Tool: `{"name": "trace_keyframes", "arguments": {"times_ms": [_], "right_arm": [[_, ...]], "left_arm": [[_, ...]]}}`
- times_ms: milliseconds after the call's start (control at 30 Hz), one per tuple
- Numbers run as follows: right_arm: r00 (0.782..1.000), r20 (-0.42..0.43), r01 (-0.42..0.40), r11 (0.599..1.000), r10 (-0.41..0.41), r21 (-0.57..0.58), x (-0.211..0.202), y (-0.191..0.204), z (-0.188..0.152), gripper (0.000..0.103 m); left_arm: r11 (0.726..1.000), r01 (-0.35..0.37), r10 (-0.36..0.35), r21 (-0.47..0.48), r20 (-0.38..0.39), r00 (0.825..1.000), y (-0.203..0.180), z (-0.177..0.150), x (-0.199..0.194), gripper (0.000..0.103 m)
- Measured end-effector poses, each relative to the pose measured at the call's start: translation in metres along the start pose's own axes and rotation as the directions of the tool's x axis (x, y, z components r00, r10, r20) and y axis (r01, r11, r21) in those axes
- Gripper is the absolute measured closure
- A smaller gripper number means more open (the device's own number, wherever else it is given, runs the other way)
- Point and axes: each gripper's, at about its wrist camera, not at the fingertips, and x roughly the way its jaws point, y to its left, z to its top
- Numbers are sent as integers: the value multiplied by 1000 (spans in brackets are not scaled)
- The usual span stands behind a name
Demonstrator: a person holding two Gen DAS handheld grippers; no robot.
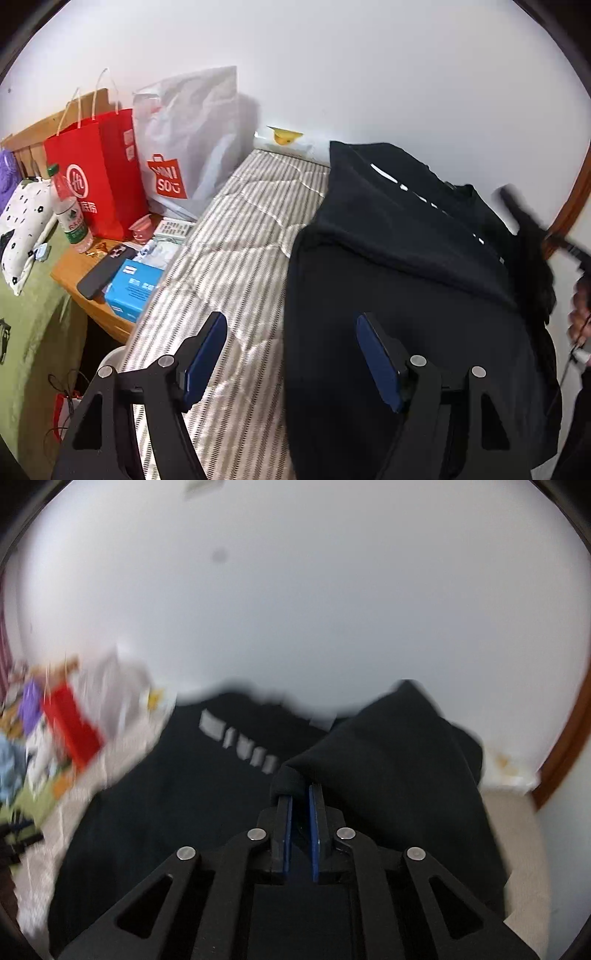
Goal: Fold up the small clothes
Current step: 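Grasp the other sleeve cuff with the right gripper and fold it inward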
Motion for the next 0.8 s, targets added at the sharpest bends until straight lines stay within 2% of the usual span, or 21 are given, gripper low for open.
{"name": "trace_keyframes", "arguments": {"times_ms": [67,100,133,167,200,367,500,633,800], "right_arm": [[999,-22,-43,999,44,24,7,-8,-24,84],[998,-20,-55,997,56,46,3,-17,-35,67],[998,-14,-62,996,63,69,0,-26,-44,44],[998,9,-58,994,57,93,-8,-37,-55,37],[999,38,-43,993,39,112,-19,-49,-65,34],[996,68,39,981,-53,191,-47,-113,-93,34],[994,11,95,944,-104,316,-48,-178,-108,34],[997,-44,74,901,-61,427,-27,-222,-124,34],[998,-39,-18,876,42,483,-3,-232,-125,34]], "left_arm": [[999,9,-9,35,-12,1000,-10,-1,4,32],[998,10,-9,60,-15,1000,-17,-1,5,32],[997,8,-7,82,-15,1000,-23,-1,7,32],[994,5,-4,110,-12,1000,-32,-1,9,32],[992,5,-4,124,-10,1000,-37,-1,10,32],[988,32,-30,149,-16,999,-66,2,19,32],[992,56,-55,116,-8,998,-72,4,23,32],[994,71,-71,87,-7,997,-73,7,28,32],[995,48,-47,85,-11,999,-69,9,33,32]]}}
